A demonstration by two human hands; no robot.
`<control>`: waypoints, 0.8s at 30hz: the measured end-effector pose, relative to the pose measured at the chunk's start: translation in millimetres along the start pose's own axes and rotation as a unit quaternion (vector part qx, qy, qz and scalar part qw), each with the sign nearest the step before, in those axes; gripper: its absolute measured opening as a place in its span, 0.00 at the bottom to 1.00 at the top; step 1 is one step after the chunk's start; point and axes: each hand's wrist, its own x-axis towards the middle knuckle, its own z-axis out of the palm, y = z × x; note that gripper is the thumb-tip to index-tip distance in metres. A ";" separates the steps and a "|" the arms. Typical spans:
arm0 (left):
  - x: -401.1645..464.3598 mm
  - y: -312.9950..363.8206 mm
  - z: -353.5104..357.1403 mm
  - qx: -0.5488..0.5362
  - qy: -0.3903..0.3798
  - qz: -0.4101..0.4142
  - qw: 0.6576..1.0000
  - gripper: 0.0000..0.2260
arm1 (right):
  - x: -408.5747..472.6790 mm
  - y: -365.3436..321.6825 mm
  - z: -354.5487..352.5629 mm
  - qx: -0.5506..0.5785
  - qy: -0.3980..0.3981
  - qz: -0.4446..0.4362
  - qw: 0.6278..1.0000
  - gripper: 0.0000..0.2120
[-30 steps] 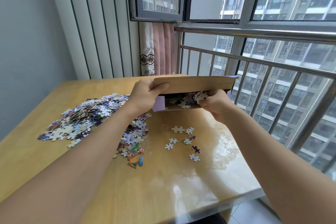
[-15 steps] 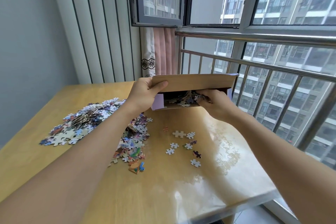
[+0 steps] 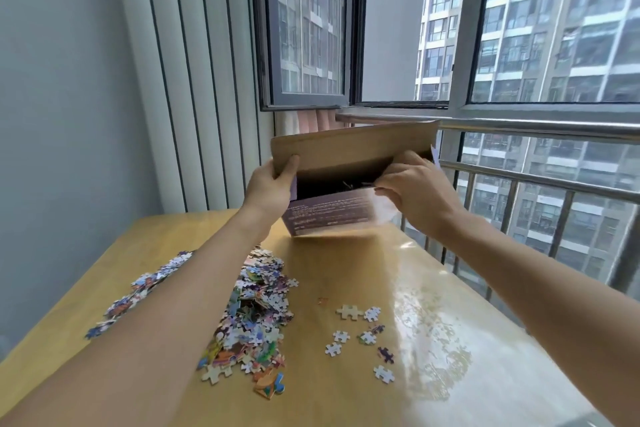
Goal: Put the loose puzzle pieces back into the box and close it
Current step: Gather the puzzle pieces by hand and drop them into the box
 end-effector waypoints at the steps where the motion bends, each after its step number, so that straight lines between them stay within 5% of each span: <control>1: -1.0 -2.7 -0.4 -0.002 0.000 -0.003 1.000 0.07 | -3.4 0.4 2.3 0.008 0.002 0.005 1.000 0.04; 8: -19.7 -36.8 7.1 -0.006 -0.057 -0.039 0.998 0.04 | -43.9 -9.3 25.2 -0.029 -0.096 0.080 0.992 0.05; 12: -37.0 -63.8 17.4 -0.007 -0.077 -0.043 0.996 0.05 | -93.1 -53.7 28.6 0.076 -0.125 0.128 0.981 0.10; 15: -49.2 -83.3 24.5 -0.001 -0.078 -0.047 0.996 0.05 | -134.5 -88.2 30.9 0.111 -0.194 0.204 0.953 0.26; 19: -53.2 -92.6 26.0 -0.009 -0.084 -0.056 0.995 0.12 | -154.1 -103.9 56.6 0.167 -0.395 0.312 0.848 0.50; 24: -48.7 -93.8 19.5 -0.017 -0.082 -0.053 0.995 0.12 | -129.3 -133.2 103.4 0.148 -0.392 0.280 0.864 0.51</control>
